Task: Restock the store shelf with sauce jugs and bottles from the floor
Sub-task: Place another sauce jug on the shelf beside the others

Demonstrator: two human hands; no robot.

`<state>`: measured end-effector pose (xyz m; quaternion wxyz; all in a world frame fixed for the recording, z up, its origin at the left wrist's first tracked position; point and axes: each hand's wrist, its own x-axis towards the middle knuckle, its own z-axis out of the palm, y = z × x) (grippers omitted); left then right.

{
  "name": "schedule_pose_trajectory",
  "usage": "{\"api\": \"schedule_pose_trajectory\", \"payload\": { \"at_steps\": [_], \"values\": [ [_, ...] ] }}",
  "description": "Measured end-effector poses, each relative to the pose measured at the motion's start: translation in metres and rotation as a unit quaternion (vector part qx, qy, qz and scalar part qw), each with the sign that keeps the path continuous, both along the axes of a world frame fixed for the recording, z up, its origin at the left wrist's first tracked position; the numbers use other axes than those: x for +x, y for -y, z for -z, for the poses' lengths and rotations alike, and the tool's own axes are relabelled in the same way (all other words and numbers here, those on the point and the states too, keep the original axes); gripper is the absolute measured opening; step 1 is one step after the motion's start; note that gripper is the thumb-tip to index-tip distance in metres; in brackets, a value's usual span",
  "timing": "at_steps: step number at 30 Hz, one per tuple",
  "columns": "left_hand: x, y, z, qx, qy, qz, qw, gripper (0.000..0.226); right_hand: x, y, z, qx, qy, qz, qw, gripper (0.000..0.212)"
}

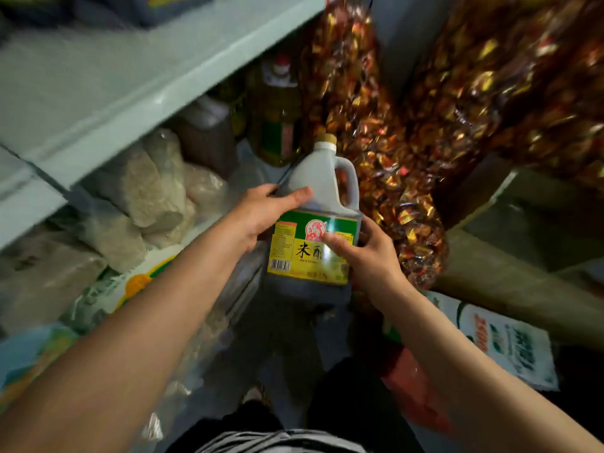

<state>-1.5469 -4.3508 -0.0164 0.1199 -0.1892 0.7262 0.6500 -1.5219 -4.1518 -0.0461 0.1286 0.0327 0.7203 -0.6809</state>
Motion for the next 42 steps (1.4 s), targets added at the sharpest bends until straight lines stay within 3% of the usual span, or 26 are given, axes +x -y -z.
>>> {"api": "schedule_pose_trajectory", "payload": {
  "at_steps": [3,9,19,26,35,42],
  "values": [
    [-0.014,-0.005,-0.050,-0.029,-0.057,0.030,0.998,0.069,-0.010,-0.006,-0.039,-0.024,-0.028,0.000,0.999,0.056],
    [-0.056,-0.013,-0.102,-0.059,-0.117,0.037,0.991,0.097,-0.062,-0.021,-0.092,-0.048,-0.086,-0.030,0.995,0.048],
    [-0.174,-0.046,-0.162,-0.084,-0.154,-0.063,0.982,0.058,-0.230,-0.052,-0.142,-0.072,-0.144,-0.140,0.977,0.048],
    [-0.235,-0.052,-0.196,-0.107,-0.186,-0.144,0.966,0.092,-0.340,-0.050,-0.173,-0.089,-0.188,-0.242,0.948,0.060],
    [-0.314,-0.027,-0.225,-0.158,-0.233,-0.208,0.937,0.089,-0.453,0.001,-0.192,-0.143,-0.217,-0.298,0.919,0.064],
    [-0.385,0.002,-0.224,-0.226,-0.253,-0.259,0.904,0.090,-0.546,0.040,-0.201,-0.133,-0.235,-0.336,0.902,0.077]
  ]
}}
